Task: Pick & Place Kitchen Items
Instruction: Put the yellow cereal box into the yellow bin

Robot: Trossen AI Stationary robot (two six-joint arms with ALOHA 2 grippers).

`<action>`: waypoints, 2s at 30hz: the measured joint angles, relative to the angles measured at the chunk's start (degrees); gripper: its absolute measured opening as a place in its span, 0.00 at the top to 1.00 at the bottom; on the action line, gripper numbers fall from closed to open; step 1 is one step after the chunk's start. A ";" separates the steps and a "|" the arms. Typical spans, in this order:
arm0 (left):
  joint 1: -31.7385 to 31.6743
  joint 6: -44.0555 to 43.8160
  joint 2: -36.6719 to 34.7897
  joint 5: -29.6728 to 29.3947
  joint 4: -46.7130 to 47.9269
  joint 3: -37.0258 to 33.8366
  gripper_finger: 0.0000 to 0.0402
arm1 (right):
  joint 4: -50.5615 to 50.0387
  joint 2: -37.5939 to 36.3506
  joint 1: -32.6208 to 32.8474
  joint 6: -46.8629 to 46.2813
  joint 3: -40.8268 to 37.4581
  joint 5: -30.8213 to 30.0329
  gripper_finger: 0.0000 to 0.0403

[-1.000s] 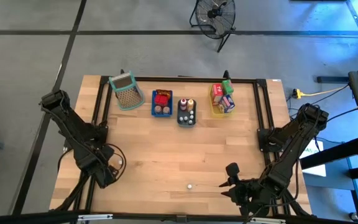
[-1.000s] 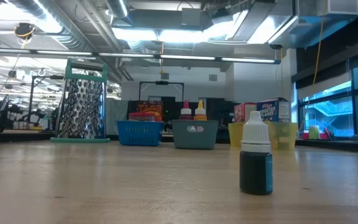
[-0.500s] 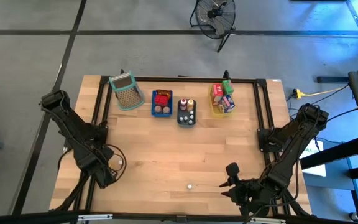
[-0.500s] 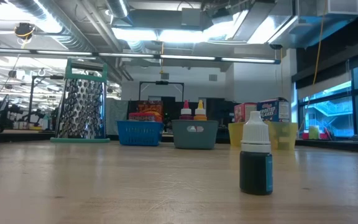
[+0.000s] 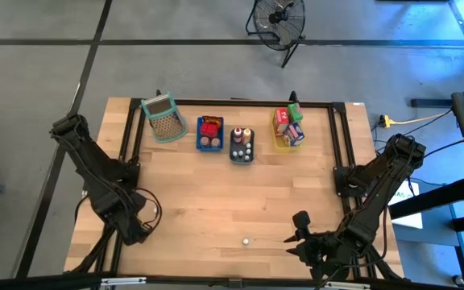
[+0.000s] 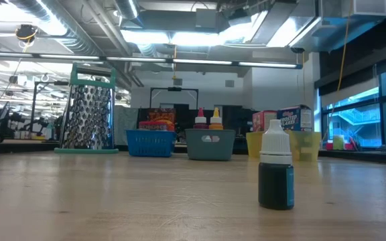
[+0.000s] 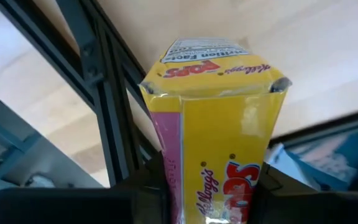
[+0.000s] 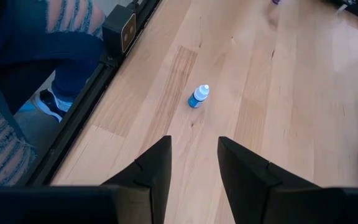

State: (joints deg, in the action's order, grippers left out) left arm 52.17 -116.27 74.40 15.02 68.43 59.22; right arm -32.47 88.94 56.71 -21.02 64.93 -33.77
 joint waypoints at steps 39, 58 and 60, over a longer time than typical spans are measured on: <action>-19.68 79.10 3.71 -41.79 -10.26 11.94 0.74 | 4.46 -0.01 -15.16 3.52 6.80 -9.72 0.52; -28.38 113.77 15.38 -45.65 -32.61 11.90 0.75 | 18.20 3.81 -23.79 14.65 9.18 -6.69 0.30; -28.79 115.25 16.37 -47.13 -34.48 11.90 0.75 | 18.13 4.47 -24.06 14.08 9.18 -6.56 0.30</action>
State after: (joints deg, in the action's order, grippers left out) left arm 23.38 -1.02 90.77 -32.11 33.95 71.11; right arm -14.34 93.41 32.65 -6.94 74.11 -40.32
